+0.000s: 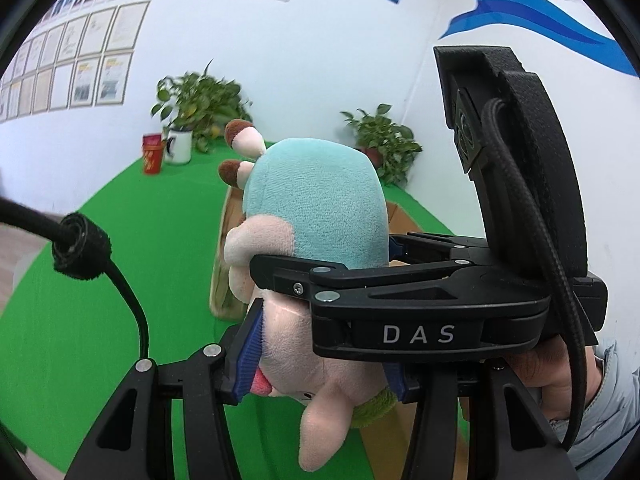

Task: Organize objects
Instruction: 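Carry the plush pig with the right gripper over the large cardboard box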

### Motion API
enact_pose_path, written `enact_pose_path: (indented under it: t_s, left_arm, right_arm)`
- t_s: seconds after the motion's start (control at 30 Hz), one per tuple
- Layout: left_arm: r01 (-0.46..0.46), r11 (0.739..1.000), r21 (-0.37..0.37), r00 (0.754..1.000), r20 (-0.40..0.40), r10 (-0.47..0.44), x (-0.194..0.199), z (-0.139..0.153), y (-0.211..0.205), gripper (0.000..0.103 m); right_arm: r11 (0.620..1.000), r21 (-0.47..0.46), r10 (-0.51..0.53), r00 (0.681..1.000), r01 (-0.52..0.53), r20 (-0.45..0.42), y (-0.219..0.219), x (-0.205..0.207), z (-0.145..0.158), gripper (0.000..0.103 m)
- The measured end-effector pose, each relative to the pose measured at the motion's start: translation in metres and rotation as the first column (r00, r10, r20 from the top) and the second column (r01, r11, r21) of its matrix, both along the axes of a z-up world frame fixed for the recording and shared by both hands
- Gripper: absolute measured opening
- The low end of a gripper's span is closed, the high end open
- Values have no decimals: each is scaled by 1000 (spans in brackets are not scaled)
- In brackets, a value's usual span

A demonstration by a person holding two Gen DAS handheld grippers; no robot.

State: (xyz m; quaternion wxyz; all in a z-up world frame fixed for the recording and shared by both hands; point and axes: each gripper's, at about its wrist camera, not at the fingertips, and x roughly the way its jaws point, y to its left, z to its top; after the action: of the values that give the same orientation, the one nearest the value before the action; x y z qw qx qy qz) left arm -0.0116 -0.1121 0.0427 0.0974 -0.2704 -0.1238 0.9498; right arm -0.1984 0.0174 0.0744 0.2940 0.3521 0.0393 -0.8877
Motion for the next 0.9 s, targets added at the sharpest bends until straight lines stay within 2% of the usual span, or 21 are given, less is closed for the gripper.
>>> enact_pose_path:
  t_s: [0.3, 0.47, 0.53, 0.77, 0.9]
  left_arm:
    - [51, 998, -47, 998, -28, -52, -45, 35, 9, 49]
    - [83, 995, -62, 996, -32, -85, -86, 51, 12, 49]
    - [85, 992, -90, 996, -34, -88, -110, 58, 12, 49]
    - [78, 993, -89, 996, -28, -80, -175, 68, -15, 49]
    - [80, 992, -98, 997, 6, -80, -206, 61, -24, 49]
  right_arm:
    - [998, -42, -54, 998, 52, -37, 11, -16, 14, 78]
    - [995, -55, -85, 995, 81, -59, 21, -30, 21, 77]
    - [993, -83, -93, 994, 88, -58, 29, -42, 22, 77]
    - [991, -103, -95, 994, 89, -59, 37, -84, 29, 77]
    - [989, -122, -92, 995, 87, -29, 44, -103, 17, 77]
